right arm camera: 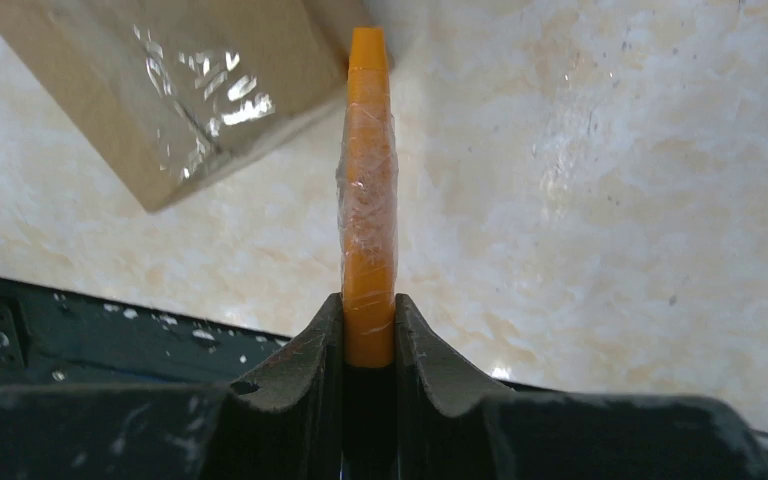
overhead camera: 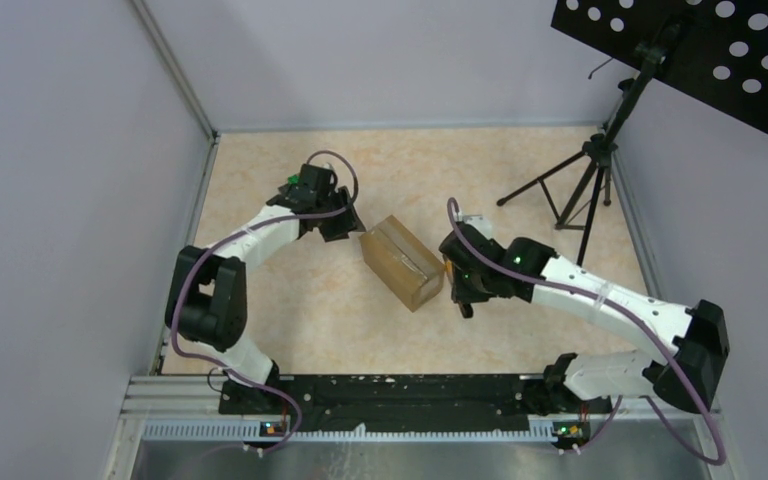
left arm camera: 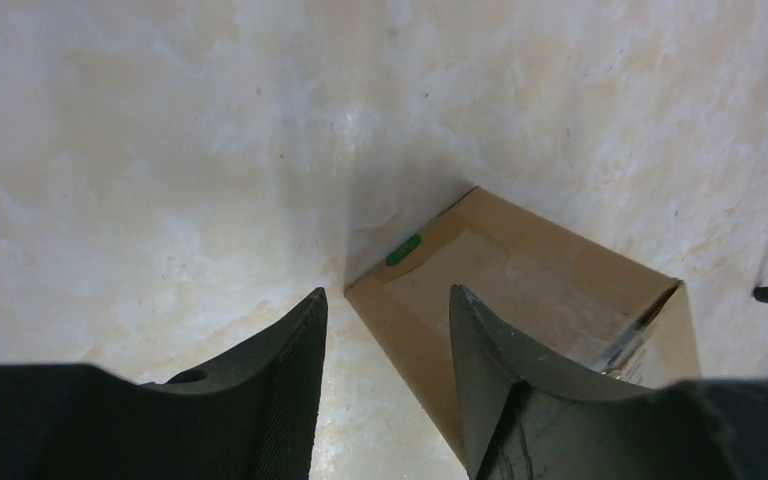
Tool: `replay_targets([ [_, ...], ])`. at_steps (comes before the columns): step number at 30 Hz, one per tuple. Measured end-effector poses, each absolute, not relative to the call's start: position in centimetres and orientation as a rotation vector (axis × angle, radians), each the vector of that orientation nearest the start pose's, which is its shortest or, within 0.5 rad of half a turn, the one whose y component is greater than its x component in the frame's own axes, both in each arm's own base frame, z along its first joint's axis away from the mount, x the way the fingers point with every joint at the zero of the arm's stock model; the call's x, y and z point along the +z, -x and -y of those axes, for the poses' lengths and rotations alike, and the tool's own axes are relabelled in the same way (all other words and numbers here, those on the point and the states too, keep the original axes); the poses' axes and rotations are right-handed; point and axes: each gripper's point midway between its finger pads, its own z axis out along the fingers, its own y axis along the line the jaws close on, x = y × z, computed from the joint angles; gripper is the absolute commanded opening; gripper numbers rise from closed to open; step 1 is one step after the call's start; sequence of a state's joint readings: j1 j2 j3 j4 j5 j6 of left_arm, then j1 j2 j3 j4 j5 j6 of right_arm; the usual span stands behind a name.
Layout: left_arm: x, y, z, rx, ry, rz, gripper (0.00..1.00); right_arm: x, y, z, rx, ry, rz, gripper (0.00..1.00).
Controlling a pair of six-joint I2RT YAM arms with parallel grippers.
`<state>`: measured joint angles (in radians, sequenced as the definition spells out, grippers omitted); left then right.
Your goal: Unpack the express box
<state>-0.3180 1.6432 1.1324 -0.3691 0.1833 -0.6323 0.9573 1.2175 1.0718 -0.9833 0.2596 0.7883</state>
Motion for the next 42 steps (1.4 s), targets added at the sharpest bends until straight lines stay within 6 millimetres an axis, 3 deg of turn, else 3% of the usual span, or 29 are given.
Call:
replay_targets([
  [3,9.0,-35.8,18.7,-0.62,0.312,-2.555,0.49,14.3,-18.1,-21.5,0.263,0.103,-2.615,0.0],
  [5,8.5,-35.0,19.0,-0.61,0.317,-2.569,0.47,14.0,-19.4,-21.2,0.246,0.057,-2.607,0.0],
  [14,10.1,-32.6,22.0,-0.676,0.256,-2.559,0.35,13.0,-26.8,-18.8,0.177,-0.08,-2.555,0.0],
  [20,10.2,-32.1,22.9,-0.696,0.26,-2.566,0.36,12.3,-29.6,-18.7,0.154,-0.064,-2.539,0.0],
  [27,10.6,-31.9,21.7,-0.59,0.257,-2.574,0.57,12.1,-30.4,-18.4,0.12,-0.044,-2.523,0.0],
  [32,13.2,-33.2,20.8,-0.528,0.209,-2.516,0.68,12.2,-30.6,-17.8,0.096,-0.045,-2.513,0.0],
  [38,17.7,-32.9,22.4,-0.686,0.056,-2.43,0.67,12.8,-30.2,-16.9,0.09,-0.062,-2.498,0.0],
  [42,18.0,-31.4,23.9,-0.811,-0.055,-2.455,0.63,13.3,-29.9,-16.6,0.093,-0.063,-2.49,0.0],
])
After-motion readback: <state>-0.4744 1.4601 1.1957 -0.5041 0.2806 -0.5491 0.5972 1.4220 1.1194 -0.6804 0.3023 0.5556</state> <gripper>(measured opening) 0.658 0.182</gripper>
